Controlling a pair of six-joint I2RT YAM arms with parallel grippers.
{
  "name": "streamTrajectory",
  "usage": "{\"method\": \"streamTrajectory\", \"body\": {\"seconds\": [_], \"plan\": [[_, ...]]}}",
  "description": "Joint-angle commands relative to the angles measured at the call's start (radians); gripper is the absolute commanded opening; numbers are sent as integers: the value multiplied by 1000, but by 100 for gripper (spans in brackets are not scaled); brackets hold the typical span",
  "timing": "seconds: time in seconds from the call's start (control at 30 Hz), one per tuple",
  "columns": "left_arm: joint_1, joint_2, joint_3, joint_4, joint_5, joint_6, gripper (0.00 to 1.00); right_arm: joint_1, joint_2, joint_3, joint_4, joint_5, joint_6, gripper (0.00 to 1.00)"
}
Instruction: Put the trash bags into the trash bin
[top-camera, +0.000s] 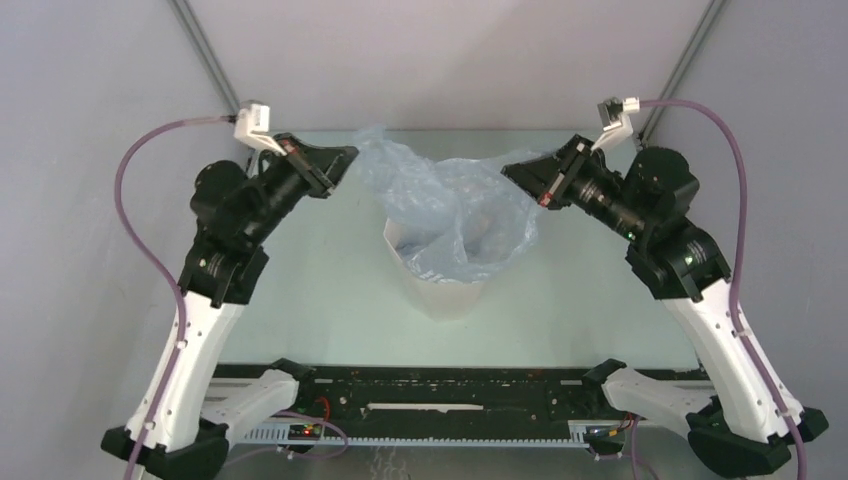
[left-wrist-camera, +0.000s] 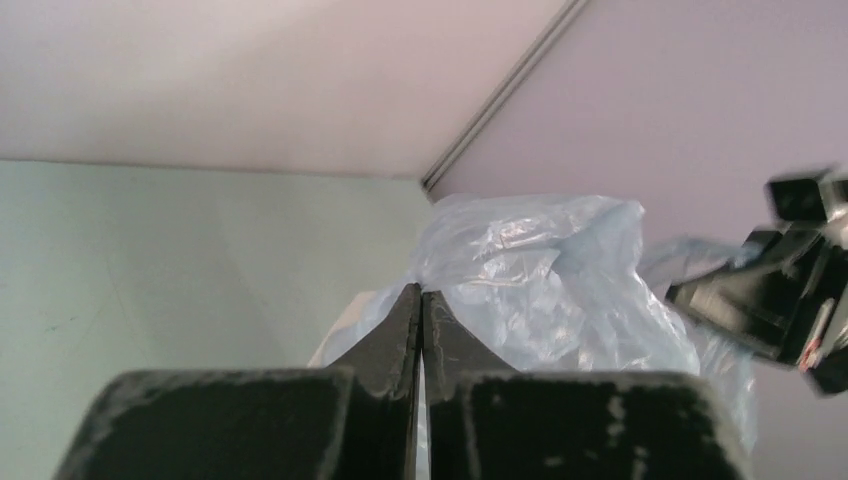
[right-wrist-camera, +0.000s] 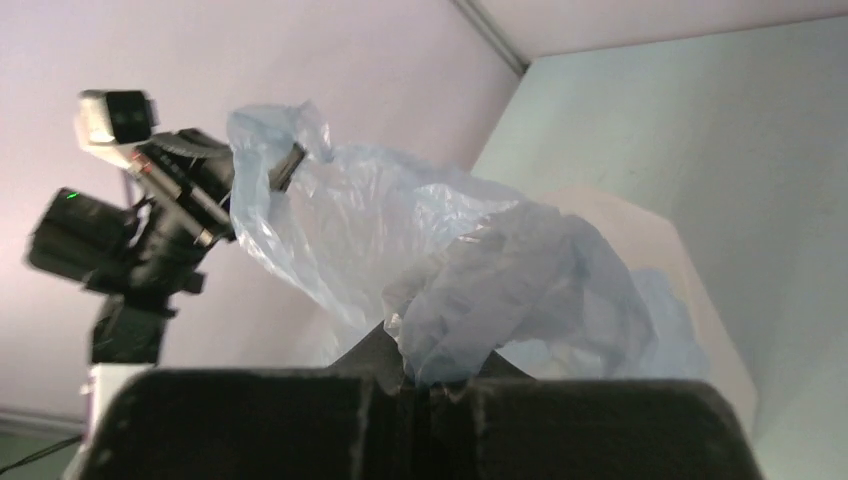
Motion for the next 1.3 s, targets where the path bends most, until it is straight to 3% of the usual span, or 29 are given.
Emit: {"method": "streamTrajectory", "body": {"seconds": [0.0,0.07,0.2,0.4,0.43,0.53,0.73,0.93,1.07,1.27], "plan": [[117,18,-118,262,272,-261,12,19,-19,-100,199,-55,123,0],[114,41,-73,206,292,-274,21,42,6,-88,213,-56,112,0],[114,-9,-18,32,181,-263,56,63,40,-51,193,-43,84,0],[89,-84,95,-340,28,-301,73,125,74,-46,201,-48,61,0],[59,-85,121,-383,-5,-304,82,137,80,-41,197,-43,56,0],[-112,-55,202,-476,-167,-324,90,169,90,-28,187,-29,47,0],[-420,216,573,-636,-478,-360,79,212,52,-48,186,11,34,0],[-478,547,952,-790,-554,-343,69,217,14,-75,185,29,28,0],[-488,640,1039,-783,-530,-365,76,217,-1,-74,179,41,18,0],[-496,685,1032,-808,-559,-413,80,217,3,-57,165,39,11,0]]}}
